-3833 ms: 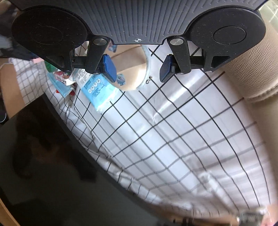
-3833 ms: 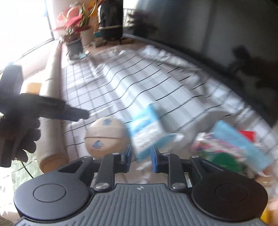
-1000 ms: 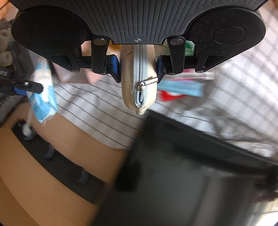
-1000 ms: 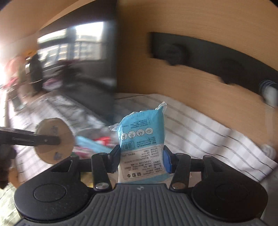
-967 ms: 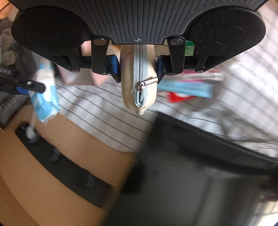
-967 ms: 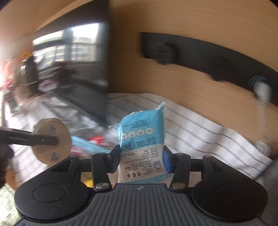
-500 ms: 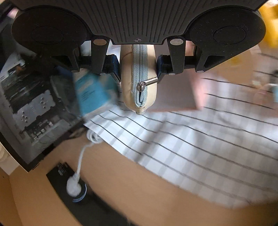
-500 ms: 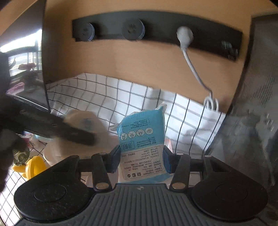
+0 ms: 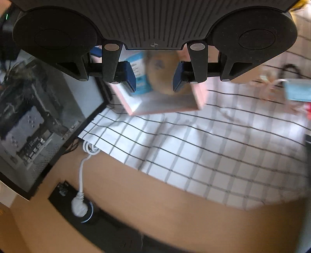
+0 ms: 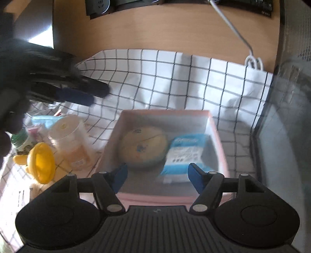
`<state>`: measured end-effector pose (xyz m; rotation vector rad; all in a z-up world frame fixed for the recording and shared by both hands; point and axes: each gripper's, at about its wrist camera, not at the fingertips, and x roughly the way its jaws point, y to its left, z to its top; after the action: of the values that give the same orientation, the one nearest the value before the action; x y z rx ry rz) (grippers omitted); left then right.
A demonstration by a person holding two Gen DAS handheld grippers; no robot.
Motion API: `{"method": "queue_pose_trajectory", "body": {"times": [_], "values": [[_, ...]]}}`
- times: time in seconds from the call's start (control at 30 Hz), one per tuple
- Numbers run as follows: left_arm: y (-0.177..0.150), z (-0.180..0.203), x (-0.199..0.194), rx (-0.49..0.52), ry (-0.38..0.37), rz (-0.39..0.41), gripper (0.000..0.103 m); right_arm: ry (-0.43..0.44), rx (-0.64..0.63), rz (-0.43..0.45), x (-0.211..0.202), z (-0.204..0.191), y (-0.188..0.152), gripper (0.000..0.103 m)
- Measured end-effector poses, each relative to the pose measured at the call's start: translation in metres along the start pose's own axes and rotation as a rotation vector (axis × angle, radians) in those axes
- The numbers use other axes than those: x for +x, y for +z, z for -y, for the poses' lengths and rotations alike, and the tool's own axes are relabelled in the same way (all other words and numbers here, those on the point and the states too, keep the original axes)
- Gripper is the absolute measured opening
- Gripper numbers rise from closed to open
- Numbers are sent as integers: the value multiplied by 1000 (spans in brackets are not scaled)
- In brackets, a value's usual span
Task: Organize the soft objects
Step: 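Carry the pouch and wipe pack into the pink box and open both tools, then grasp the cotton swab pack with the left tool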
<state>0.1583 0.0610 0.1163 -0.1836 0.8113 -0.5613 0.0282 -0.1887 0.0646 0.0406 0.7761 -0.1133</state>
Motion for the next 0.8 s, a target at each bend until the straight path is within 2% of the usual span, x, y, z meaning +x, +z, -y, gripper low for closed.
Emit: {"method": "queue_pose_trajectory", "body": {"times": [0.13,0.43,0.5,0.57,0.8], "values": [[-16,-18,-48,5,75,87,46,22,-8,3,-7,-14,-7,70],[-63,-98,-137,-194,339,183,46,96,-80,-31,-3,-61,-9,73],[-79,-115,-149,-258,404,177,45,116,-112,-45,2,-75,-11,73],[-95,-125,-156,-290,428,164,45,136,-136,-62,6,-87,-13,73],[-143,-138,-141,-431,415,14,45,166,-229,-114,19,-122,-30,75]]}}
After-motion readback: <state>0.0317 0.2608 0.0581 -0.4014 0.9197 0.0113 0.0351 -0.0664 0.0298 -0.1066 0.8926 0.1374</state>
